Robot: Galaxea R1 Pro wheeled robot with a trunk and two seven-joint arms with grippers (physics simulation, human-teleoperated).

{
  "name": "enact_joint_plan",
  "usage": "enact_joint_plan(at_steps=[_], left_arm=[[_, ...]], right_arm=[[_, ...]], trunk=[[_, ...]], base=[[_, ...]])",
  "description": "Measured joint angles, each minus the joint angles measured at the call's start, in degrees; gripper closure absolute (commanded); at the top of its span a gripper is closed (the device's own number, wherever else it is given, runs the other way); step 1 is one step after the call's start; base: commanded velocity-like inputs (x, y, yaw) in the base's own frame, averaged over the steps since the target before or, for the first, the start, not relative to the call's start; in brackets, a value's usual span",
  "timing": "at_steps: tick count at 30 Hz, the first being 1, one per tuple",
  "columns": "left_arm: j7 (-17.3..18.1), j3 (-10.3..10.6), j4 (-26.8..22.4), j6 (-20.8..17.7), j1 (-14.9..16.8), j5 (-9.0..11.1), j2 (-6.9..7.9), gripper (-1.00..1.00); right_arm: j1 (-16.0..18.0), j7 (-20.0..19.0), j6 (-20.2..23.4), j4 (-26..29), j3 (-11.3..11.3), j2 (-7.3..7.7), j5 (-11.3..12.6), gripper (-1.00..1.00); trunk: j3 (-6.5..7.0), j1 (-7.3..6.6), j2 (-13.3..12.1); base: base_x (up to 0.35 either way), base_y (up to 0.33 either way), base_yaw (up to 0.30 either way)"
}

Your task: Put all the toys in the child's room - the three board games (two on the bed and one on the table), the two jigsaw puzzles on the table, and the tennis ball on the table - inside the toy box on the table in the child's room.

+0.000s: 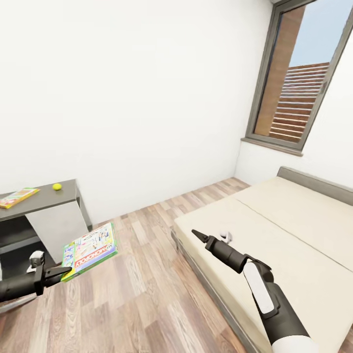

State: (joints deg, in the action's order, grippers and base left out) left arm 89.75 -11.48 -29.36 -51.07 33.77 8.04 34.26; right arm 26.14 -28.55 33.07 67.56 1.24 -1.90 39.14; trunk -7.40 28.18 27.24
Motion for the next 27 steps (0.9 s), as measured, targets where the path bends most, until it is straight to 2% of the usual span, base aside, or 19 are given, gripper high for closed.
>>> enact_joint_plan(at_steps=[11,27], left_arm=[[0.0,0.02,0.0,-0.05,0.0,-0.01,-0.07,1.0],[0.0,0.05,0.0,0.03,0.0,-0.02,-0.03,1.0]], right_arm=[[0.01,0.08,0.0,-0.03,-0.04,-0.03,-0.01,-1.0],[-0.02,0.09,0.0,0.0,-0.04,-0.05,-0.01,-1.0]], trunk=[[2.13,-2.42,-4.43],[2.14,-2.43,-4.45]], base=[[0.0,0.0,0.288],[0.0,0.0,0.288]])
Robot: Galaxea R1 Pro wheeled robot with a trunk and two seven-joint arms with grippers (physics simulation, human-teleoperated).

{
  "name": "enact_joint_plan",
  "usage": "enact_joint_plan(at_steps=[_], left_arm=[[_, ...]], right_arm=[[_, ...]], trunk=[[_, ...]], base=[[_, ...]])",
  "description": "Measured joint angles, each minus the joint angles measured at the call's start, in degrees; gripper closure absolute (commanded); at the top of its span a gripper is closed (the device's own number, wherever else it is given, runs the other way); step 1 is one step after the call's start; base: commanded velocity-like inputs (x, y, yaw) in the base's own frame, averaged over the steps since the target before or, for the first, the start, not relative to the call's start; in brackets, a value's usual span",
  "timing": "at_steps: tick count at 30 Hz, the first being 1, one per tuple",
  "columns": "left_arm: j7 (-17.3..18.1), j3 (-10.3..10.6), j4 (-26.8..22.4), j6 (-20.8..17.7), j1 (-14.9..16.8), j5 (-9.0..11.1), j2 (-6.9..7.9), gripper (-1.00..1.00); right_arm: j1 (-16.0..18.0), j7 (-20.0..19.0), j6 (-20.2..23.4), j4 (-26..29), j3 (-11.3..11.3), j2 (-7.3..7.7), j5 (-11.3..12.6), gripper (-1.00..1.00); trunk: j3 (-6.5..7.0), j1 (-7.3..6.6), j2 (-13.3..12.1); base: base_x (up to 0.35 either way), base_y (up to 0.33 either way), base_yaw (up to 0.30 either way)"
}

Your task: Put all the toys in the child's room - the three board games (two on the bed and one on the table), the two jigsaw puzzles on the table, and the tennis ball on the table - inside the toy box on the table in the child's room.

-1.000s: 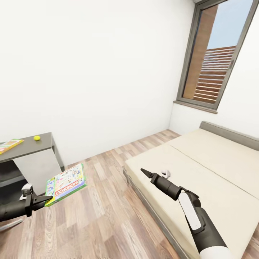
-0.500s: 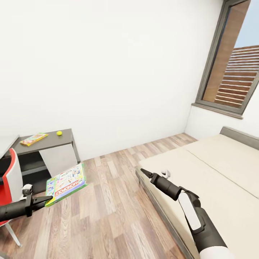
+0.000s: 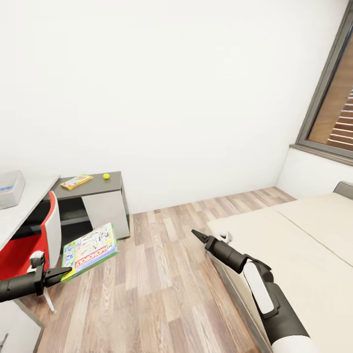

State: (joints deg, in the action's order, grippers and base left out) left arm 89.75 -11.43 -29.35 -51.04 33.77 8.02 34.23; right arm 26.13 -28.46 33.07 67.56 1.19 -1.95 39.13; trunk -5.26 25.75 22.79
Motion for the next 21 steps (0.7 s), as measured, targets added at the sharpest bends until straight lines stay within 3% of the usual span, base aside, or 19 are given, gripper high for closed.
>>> enact_joint_plan(at_steps=[13,18,21], left_arm=[[0.0,-0.2,-0.59,0.04,0.05,0.05,0.44,1.0],[0.01,-0.29,-8.52,-1.33,0.22,-0.74,0.37,1.0],[0.01,-0.28,-13.88,-4.72,1.09,-3.9,0.62,1.0]], right_arm=[[0.02,-0.08,0.01,0.0,0.02,0.07,0.0,-1.0],[0.02,-0.25,0.09,0.0,0.09,0.16,0.02,-1.0],[0.02,-0.35,0.23,0.03,0.19,0.23,0.03,-1.0]], trunk=[[0.0,0.0,0.0],[0.01,0.0,0.01],[0.01,0.0,0.0]], base=[[0.0,0.0,0.288],[0.0,0.0,0.288],[0.0,0.0,0.288]])
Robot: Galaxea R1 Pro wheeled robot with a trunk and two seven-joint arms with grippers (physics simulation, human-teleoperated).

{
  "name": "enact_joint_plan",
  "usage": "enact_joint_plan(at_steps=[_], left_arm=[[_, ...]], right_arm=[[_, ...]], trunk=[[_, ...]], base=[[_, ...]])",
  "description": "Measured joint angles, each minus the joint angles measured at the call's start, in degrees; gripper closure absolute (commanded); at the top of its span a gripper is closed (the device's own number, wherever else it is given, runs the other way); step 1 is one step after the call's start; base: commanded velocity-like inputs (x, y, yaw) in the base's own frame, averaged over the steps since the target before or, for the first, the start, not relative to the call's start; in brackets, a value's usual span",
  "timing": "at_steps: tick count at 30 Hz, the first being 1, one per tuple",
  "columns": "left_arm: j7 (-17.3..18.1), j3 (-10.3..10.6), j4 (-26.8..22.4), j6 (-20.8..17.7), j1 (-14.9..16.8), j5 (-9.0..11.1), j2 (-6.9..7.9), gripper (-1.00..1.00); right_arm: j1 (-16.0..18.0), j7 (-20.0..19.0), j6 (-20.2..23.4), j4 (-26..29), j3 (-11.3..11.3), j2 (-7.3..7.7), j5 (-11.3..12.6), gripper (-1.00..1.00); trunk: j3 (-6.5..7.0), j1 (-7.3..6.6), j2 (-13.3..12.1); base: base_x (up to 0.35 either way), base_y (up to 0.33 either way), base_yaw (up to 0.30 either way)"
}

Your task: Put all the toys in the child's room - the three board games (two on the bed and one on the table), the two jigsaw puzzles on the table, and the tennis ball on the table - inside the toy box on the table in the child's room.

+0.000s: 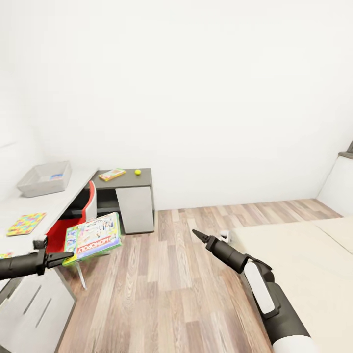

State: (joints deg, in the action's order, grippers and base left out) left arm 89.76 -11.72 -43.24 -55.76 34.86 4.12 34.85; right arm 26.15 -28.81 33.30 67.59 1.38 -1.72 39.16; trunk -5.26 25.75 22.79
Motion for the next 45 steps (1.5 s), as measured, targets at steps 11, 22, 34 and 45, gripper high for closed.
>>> enact_joint_plan(at_steps=[11,22,34,45], left_arm=[[-0.27,0.11,3.64,-3.52,22.82,-22.1,1.15,1.0],[-0.25,0.55,7.65,-2.23,29.42,-30.37,1.27,1.0],[-0.26,0.48,7.76,-1.72,29.34,-30.51,1.12,1.0],[-0.24,0.4,7.75,-0.89,29.31,-30.34,1.06,1.0]], right_arm=[[0.0,0.02,0.37,-0.03,0.04,1.38,0.04,-1.0],[0.0,0.14,0.28,-0.03,-0.11,2.53,0.07,-1.0],[-0.02,0.35,0.03,-0.17,-0.21,2.52,-0.02,-1.0],[0.0,-0.02,0.23,0.08,-0.17,2.6,-0.02,-1.0]], trunk=[[0.0,0.0,0.0],[-0.01,-0.02,0.01],[-0.01,-0.01,0.0],[0.09,-0.04,0.01]], base=[[0.0,0.0,0.288],[0.059,0.0,0.248],[0.144,0.0,0.02],[0.26,0.0,0.049]])
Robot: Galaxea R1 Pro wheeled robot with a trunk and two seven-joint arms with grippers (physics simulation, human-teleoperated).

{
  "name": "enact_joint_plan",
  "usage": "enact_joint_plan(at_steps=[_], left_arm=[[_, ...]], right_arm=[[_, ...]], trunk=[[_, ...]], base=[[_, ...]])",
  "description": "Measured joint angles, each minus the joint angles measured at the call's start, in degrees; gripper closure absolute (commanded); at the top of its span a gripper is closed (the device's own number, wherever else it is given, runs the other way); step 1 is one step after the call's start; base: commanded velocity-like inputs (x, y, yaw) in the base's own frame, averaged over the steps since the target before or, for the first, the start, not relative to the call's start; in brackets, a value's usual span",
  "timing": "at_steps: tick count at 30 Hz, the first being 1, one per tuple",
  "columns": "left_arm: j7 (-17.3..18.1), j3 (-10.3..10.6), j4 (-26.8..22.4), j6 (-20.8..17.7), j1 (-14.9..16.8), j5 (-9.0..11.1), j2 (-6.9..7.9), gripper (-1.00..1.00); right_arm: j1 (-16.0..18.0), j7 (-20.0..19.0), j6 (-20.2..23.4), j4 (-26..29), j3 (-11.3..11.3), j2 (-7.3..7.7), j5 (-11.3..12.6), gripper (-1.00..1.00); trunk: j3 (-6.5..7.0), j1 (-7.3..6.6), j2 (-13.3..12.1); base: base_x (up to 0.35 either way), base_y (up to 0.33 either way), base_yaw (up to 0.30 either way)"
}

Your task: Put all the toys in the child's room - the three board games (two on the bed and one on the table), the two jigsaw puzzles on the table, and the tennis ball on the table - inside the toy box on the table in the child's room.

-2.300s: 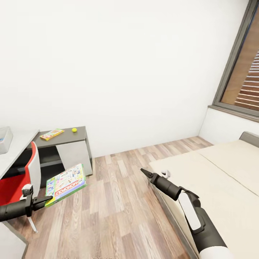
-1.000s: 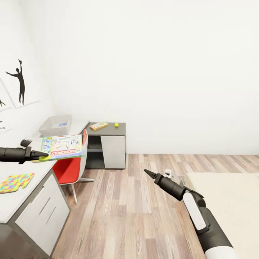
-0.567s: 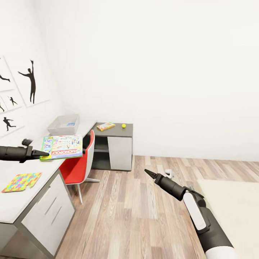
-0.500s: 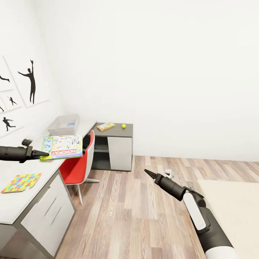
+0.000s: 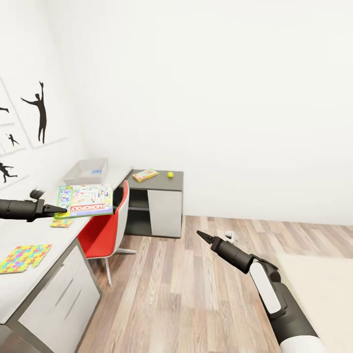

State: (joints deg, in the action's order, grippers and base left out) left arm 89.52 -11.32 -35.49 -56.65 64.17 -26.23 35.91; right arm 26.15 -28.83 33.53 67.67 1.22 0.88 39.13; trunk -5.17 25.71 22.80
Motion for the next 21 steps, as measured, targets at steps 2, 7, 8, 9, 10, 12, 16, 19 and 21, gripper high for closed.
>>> enact_joint_plan(at_steps=[2,7,8,9,10,12,16,19,21], left_arm=[[0.0,0.0,0.0,0.01,0.0,-0.01,0.0,1.0],[0.0,0.0,0.0,0.01,-0.01,-0.08,-0.08,1.0],[0.0,0.0,0.01,0.01,-0.01,-0.11,-0.12,1.0],[0.0,-0.01,-0.02,0.02,-0.04,-0.08,-0.14,1.0],[0.0,-0.01,-0.08,-0.02,-0.05,-0.05,-0.16,1.0],[-0.01,-0.05,-0.12,-0.16,-0.06,0.13,-0.12,1.0],[-0.01,0.06,-0.09,-0.24,-0.07,-0.04,-0.06,1.0],[-0.01,0.07,-0.08,-0.26,-0.07,-0.08,-0.04,1.0],[-0.01,0.07,-0.08,-0.3,-0.07,-0.03,-0.03,1.0]], right_arm=[[0.0,0.02,0.03,0.35,-0.03,0.0,0.01,-1.0],[0.0,0.03,0.09,1.34,-0.06,-0.01,-0.01,-1.0],[0.0,0.03,0.11,1.45,-0.03,0.0,-0.02,-1.0],[0.0,0.04,0.12,1.52,-0.02,0.02,-0.02,-1.0],[-0.01,0.04,0.13,1.57,-0.01,0.03,-0.01,-1.0],[-0.01,0.01,0.16,1.61,0.0,0.06,-0.01,-1.0],[-0.02,-0.01,0.17,1.64,0.01,0.07,-0.01,-1.0],[-0.02,0.0,0.14,1.65,0.01,0.03,0.0,-1.0],[-0.01,-0.01,0.16,1.65,0.01,0.03,0.0,-1.0]], trunk=[[0.09,0.0,0.0],[0.32,0.0,0.0],[0.34,0.01,-0.01],[0.35,0.02,-0.01],[0.36,0.02,-0.01],[0.37,0.03,-0.01],[0.38,0.03,-0.01],[0.38,0.03,-0.01],[0.38,0.03,-0.01]], base=[[0.328,-0.024,0.198],[0.312,-0.101,0.229],[0.161,-0.139,0.133],[0.103,-0.089,0.085],[0.083,-0.071,0.068],[0.048,-0.041,0.039],[0.018,-0.016,0.015],[0.005,-0.005,0.005],[0.002,-0.002,0.03]])
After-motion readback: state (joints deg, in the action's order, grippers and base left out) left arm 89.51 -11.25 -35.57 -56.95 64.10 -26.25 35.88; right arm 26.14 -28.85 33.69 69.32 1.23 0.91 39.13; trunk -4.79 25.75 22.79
